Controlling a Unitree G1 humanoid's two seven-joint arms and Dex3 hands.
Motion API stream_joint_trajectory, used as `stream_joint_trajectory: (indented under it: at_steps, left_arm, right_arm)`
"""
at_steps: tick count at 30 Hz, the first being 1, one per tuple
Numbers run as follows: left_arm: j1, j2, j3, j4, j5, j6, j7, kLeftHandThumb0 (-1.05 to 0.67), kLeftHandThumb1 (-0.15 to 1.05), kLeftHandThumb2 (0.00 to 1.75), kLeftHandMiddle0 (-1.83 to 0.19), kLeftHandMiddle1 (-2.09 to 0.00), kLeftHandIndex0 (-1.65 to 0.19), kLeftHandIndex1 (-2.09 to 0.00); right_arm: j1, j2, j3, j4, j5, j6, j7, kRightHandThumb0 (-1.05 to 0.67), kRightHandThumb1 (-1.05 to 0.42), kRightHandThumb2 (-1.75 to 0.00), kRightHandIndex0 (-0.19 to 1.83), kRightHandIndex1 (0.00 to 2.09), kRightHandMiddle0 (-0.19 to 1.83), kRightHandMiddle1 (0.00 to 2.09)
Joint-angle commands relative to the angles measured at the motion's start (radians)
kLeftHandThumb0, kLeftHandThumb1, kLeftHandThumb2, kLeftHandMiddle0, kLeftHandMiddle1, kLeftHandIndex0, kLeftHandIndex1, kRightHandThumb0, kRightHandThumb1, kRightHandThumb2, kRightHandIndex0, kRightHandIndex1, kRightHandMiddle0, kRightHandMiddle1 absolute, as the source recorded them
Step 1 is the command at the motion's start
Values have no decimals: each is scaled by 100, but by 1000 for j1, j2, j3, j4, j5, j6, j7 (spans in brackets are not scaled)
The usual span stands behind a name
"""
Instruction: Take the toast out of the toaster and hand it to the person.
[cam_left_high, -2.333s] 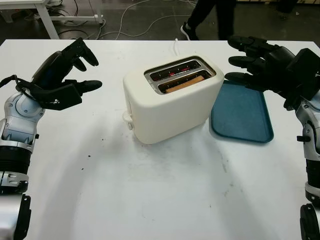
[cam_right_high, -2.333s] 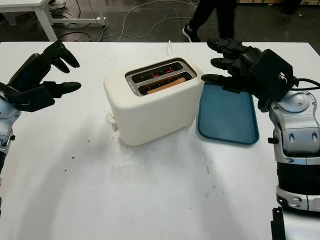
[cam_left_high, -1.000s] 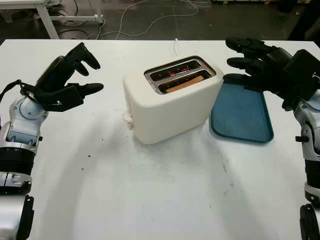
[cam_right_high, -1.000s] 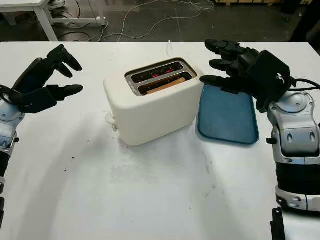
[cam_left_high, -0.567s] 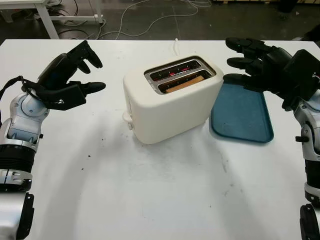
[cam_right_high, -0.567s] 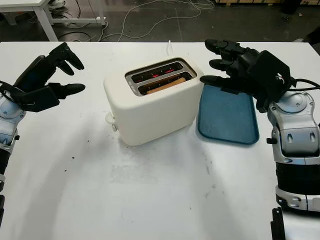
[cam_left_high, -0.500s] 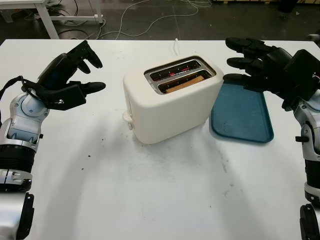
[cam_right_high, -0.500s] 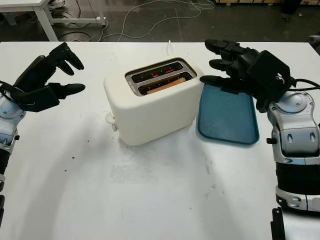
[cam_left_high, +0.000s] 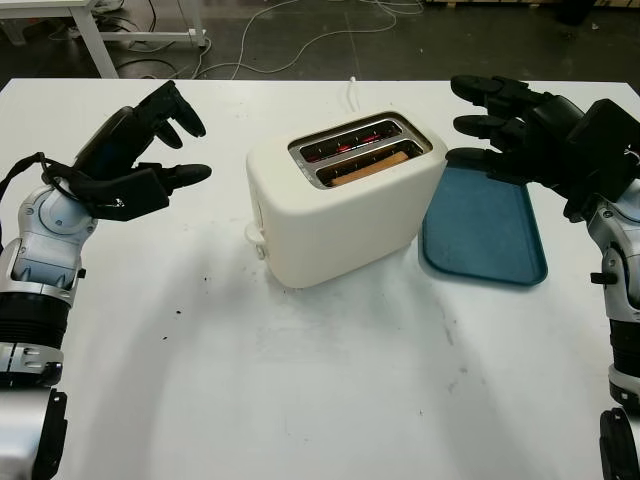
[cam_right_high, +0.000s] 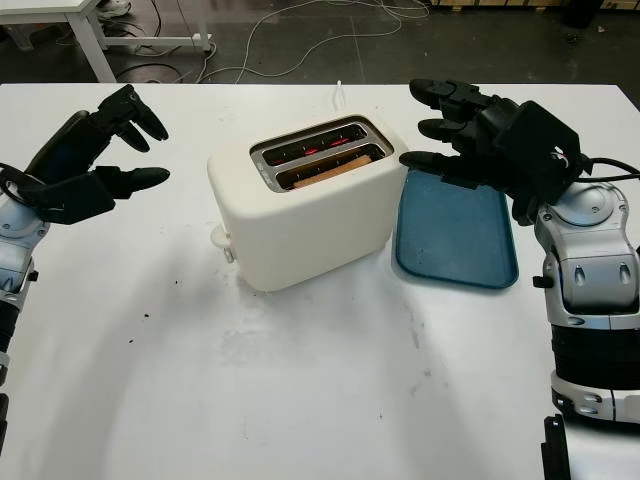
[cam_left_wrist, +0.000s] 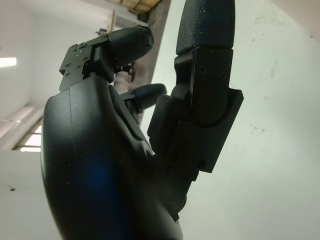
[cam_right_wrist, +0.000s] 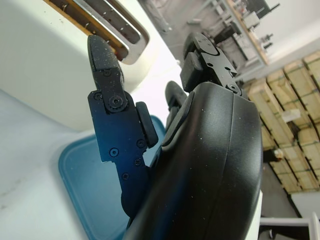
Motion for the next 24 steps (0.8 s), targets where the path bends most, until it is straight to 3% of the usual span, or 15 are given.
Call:
stream_joint_trajectory:
  at_steps: [1, 24]
  left_arm:
    - [16, 5, 9, -7, -16, 6, -5, -105, 92, 32, -7, -175, 0, -174]
    - [15, 6, 15, 13, -24, -6, -3, -105, 92, 33, -3, -175, 0, -170]
  right_arm:
    - [12, -2, 5, 1, -2, -22, 2, -46, -85, 0, 0, 57, 27, 3]
    - [6, 5, 4, -4, -1, -6, -3, -49, -84, 0, 0, 59, 27, 3]
